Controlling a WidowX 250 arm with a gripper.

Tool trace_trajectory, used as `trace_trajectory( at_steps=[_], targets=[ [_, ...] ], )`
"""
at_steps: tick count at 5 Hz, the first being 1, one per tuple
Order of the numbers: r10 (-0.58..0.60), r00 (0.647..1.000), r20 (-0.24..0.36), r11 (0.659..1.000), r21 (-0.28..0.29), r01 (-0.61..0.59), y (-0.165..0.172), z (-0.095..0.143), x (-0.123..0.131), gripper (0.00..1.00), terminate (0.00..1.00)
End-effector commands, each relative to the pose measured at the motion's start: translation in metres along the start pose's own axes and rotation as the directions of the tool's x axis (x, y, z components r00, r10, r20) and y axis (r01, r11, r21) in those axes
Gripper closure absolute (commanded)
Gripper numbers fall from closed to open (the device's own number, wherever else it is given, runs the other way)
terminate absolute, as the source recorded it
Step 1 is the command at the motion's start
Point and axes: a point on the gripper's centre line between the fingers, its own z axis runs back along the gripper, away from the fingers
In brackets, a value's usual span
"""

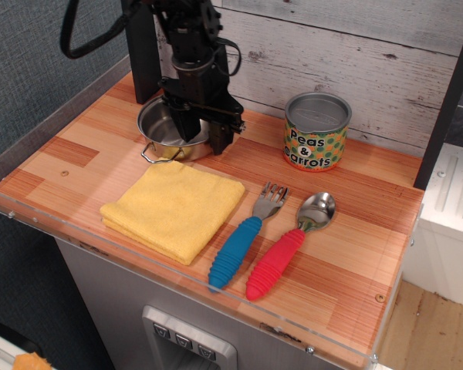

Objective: Put the pot on top of the yellow cloth.

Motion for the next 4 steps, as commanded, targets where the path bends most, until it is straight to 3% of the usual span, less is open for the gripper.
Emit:
trace_trajectory(
  at_steps=[1,4],
  targets=[
    [0.020,0.999,0.033,1.000,0.012,-0.021,0.011,0.014,0.002,1.00,0.00],
    [0.049,0.999,0.014,0.997,0.064,-0.049,0.010,0.049,0.001,1.00,0.00]
  ],
)
